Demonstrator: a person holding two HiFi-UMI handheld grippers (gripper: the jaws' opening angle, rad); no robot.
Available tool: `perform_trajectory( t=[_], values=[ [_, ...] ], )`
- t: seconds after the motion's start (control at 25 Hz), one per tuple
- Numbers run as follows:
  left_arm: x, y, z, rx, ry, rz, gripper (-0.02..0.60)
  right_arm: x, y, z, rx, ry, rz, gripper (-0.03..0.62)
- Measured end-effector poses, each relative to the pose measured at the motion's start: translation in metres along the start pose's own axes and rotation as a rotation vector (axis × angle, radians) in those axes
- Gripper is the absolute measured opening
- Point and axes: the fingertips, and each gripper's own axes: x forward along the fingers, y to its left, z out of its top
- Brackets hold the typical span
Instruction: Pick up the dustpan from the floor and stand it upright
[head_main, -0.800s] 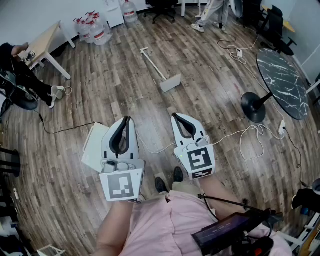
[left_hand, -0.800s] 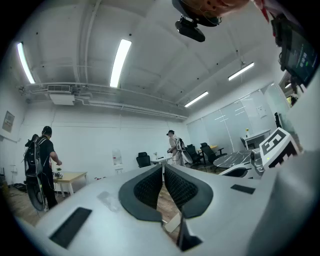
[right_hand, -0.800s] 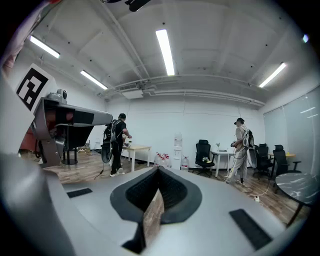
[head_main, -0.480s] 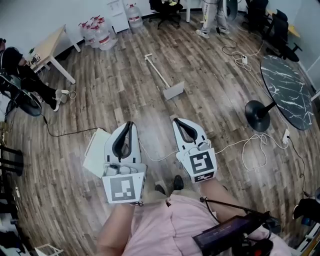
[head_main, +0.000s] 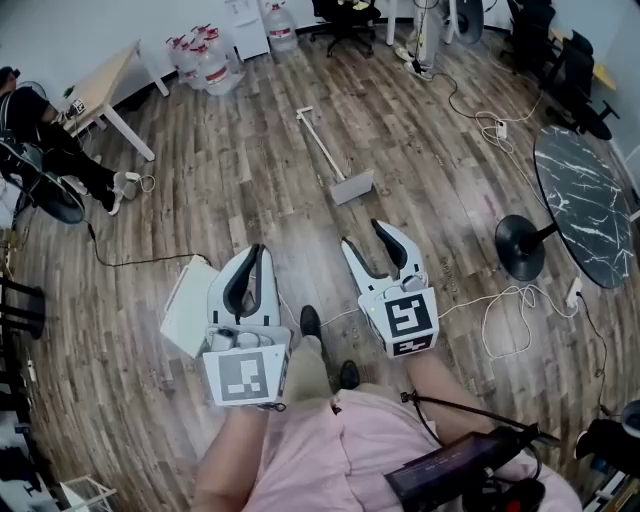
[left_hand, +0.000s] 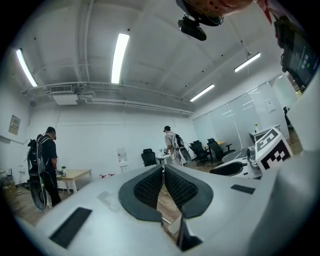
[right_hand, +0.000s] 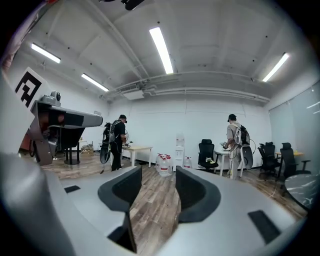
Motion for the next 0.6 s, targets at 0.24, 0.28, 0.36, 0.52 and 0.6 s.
perform_trajectory(
  t=[0.24,0.28,0.36,0.52,0.6],
  values=[
    [0.044,0.024,-0.019,-0.004,0.022,0.015,0.023,0.05,-0.019,-0.006,-0.007,0.016,0.003,0.212],
    [0.053,0.03,-0.023,-0.013,0.029,0.017,0.023,0.061,-0.022,-0.008,-0.005,0.022,0.002,0.212],
    [0.073,0.046,-0.033,-0.026,0.043,0.021,0.023,0.086,-0.027,-0.01,-0.003,0.033,0.0,0.212],
    [0.125,0.089,-0.055,-0.03,0.07,0.02,0.023,0.152,-0.037,-0.015,-0.001,0.061,-0.011,0.212],
    [0.154,0.111,-0.065,-0.049,0.084,0.01,0.023,0.191,-0.042,-0.014,-0.002,0.073,-0.018,0.212]
  ],
)
